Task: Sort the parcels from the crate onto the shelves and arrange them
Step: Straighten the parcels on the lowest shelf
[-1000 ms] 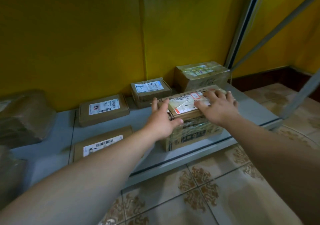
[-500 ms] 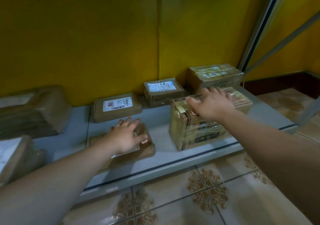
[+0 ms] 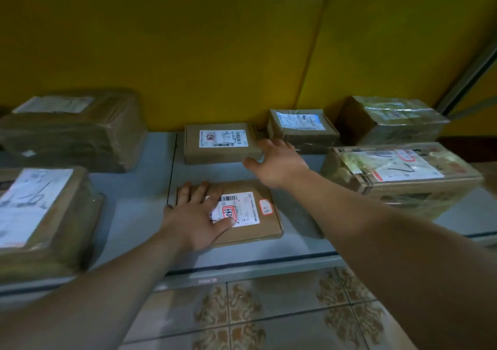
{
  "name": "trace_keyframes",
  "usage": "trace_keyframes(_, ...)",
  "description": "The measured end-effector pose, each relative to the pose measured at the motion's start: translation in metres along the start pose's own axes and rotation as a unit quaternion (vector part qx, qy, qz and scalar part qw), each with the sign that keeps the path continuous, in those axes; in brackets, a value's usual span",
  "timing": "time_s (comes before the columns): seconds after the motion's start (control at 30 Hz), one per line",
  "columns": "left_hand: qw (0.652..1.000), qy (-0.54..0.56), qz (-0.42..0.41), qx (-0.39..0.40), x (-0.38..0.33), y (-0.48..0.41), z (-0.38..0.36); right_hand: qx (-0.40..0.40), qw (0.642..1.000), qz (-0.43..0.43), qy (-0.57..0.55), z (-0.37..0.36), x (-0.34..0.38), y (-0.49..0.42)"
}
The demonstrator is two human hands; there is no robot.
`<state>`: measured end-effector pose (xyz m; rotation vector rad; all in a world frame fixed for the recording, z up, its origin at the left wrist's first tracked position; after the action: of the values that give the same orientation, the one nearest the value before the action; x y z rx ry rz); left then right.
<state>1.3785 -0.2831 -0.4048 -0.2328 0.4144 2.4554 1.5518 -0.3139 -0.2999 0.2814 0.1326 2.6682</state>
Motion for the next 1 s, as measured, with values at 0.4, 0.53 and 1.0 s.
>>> trace_keyframes(0.4,1.0,0.005,0.008,-0.007,0.004,0.0,-0.001,0.013,0.997,-0.039,-0.065,-0.065,0.011,-0.089)
trace_keyframes(0.53,1.0,0.006,0.017,-0.003,0.005,0.0,-0.003,-0.005,0.997,-0.03,-0.07,-0.063,0.026,-0.099)
trace_keyframes(1.0,1.0,0.019,0.008,0.009,0.005,-0.001,-0.003,-0.011,0.999,0.032,0.037,0.003,0.025,-0.043)
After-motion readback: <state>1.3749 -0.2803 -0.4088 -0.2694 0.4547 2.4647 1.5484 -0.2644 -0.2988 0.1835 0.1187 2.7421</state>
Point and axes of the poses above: each hand's wrist, its own y-axis away from the middle knuckle, its own z-axis out of the back of the hand, x = y × z, the point moved 10 cm from there along -y, towards the middle knuckle, and after that the axes turned 4 degrees about y, right-handed, at the moved point
